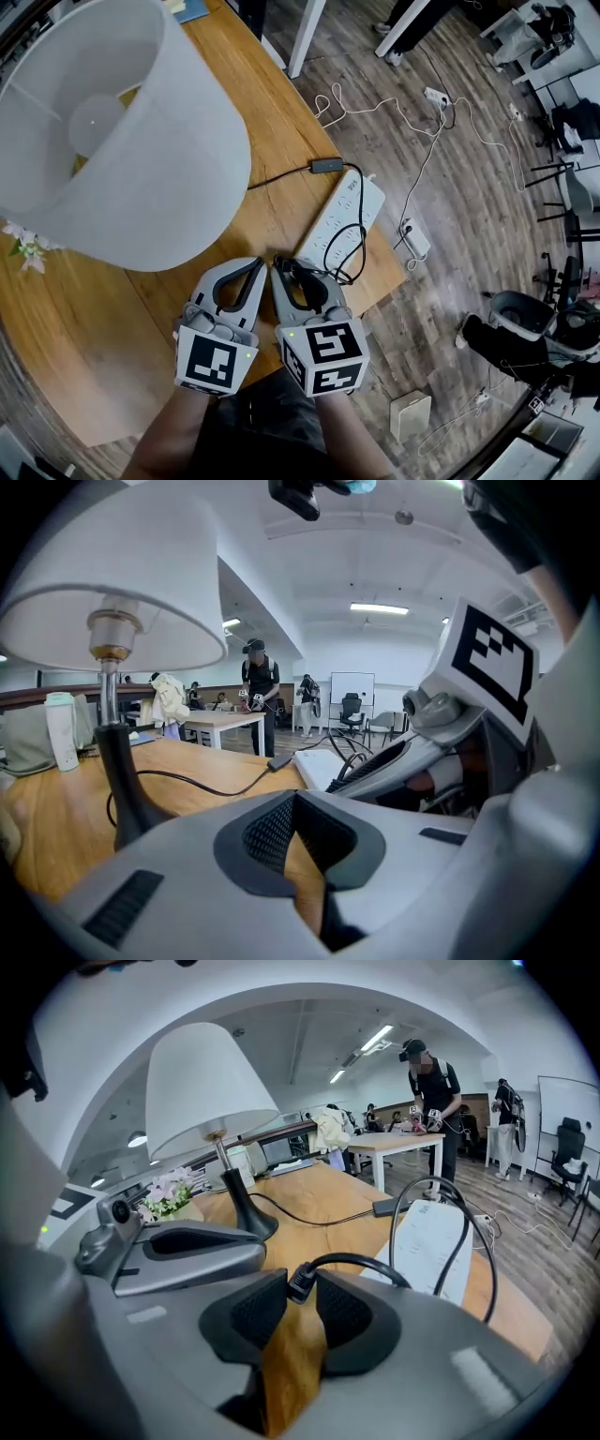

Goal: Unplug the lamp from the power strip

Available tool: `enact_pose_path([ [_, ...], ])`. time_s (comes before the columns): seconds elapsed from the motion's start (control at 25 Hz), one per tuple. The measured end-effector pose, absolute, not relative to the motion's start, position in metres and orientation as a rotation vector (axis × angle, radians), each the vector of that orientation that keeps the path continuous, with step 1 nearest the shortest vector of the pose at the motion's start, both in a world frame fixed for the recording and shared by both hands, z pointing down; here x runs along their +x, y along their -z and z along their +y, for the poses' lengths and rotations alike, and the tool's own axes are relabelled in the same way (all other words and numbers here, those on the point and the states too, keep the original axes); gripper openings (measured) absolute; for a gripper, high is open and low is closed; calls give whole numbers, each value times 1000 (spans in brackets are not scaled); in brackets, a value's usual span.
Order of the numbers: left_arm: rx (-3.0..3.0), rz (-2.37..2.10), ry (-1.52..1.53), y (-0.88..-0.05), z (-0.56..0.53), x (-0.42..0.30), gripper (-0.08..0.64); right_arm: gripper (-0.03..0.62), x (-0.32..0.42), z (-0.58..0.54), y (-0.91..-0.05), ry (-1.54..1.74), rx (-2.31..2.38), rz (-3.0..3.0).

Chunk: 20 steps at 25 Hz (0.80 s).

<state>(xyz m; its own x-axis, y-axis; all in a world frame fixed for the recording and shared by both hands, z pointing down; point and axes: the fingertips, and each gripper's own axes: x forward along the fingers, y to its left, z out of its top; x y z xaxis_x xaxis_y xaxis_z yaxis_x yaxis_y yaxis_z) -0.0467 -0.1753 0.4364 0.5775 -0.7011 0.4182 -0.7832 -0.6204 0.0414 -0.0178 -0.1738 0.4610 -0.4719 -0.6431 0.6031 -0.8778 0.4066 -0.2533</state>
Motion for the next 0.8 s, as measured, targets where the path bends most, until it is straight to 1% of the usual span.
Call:
enact_pose_path([
  [0.08,2580,-1250,-531,-435,-173,-51,-5,111,-23,-170,-463,-778,1267,-2260],
  [0.12,2576,-1254,-527,-434,-172,-52,-5,140,-25,-167,-464,-787,1252,-2264],
  [0.16,2574,-1257,-524,-433,-170,-53,-5,152,-27,-164,-464,-795,1239,-2268],
  [0.28,2577,-1268,-515,-428,-167,-54,-5,162,-32,-157,-463,-814,1205,-2274],
  [0.6,2586,-1278,-511,-419,-149,-55,-5,255,-40,-125,-470,-939,1092,-2227],
  [0.8,2593,-1277,-510,-422,-139,-55,-5,267,-40,-108,-479,-1021,1079,-2204],
])
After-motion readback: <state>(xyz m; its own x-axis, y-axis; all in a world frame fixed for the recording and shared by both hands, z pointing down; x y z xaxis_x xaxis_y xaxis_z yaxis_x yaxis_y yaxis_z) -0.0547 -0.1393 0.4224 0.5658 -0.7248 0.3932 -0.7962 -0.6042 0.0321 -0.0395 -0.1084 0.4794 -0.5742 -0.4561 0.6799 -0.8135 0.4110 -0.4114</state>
